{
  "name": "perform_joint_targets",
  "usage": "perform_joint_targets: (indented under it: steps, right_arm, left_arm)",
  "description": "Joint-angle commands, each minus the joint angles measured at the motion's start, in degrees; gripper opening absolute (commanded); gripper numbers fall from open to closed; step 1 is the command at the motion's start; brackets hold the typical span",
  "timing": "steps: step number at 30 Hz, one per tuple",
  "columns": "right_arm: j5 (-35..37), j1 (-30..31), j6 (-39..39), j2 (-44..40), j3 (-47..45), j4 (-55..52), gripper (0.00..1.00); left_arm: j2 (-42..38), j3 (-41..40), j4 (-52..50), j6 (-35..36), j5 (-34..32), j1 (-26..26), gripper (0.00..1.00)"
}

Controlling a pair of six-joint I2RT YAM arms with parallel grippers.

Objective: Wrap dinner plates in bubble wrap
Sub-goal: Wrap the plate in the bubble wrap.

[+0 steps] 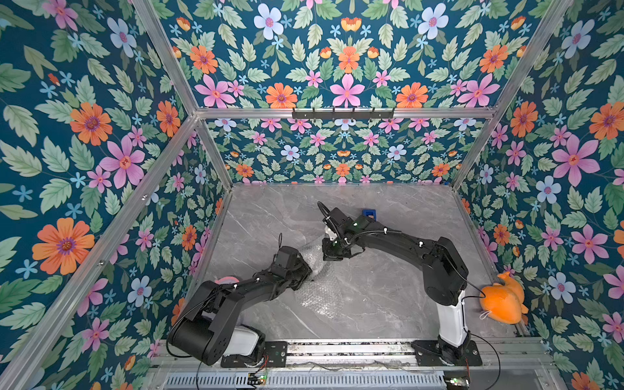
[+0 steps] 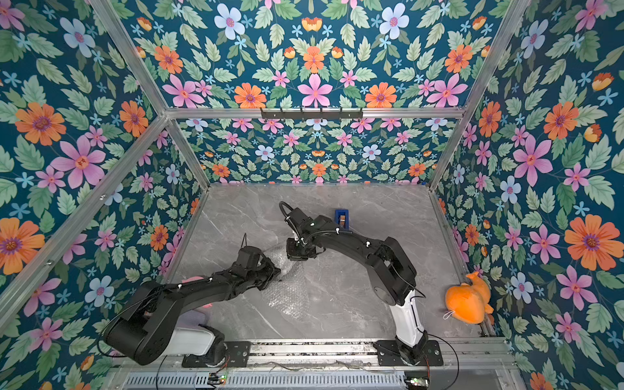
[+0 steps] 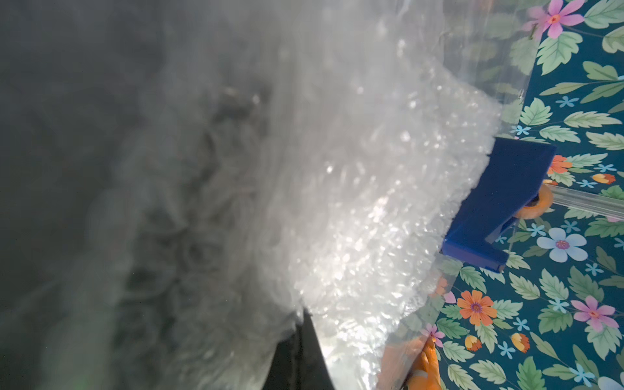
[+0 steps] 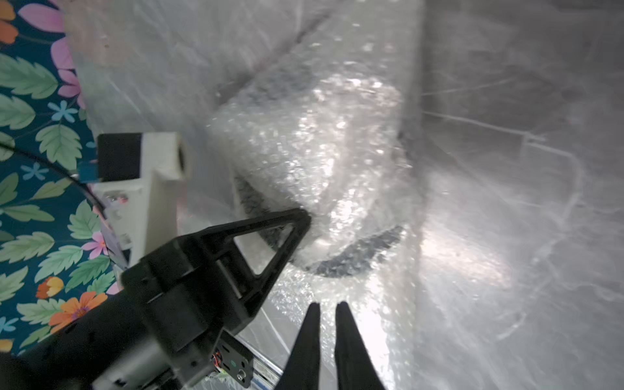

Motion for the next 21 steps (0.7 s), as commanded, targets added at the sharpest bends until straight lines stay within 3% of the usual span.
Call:
perform_joint_targets:
  steps: [1,9,21]
  right_arm:
    - [0.25,0.92,0.25,2.61,1.81,-2.11,0.13]
    - [-3.38,2.32,1.45,12.84,10.61,-3.31,0.11]
    - [-3.7,3.09,3.87,6.69,-6.6,3.07,0.12]
  left_arm:
    - [-1.21,-0.14,-3.24,-0.15,0.51,-0.02,0.0]
    - [0.04,0.35,-2.6,0.01,0.3,-0.03,0.0]
    - [-0.23,0.34,-2.17,0.16,0.45,-0.02,0.0]
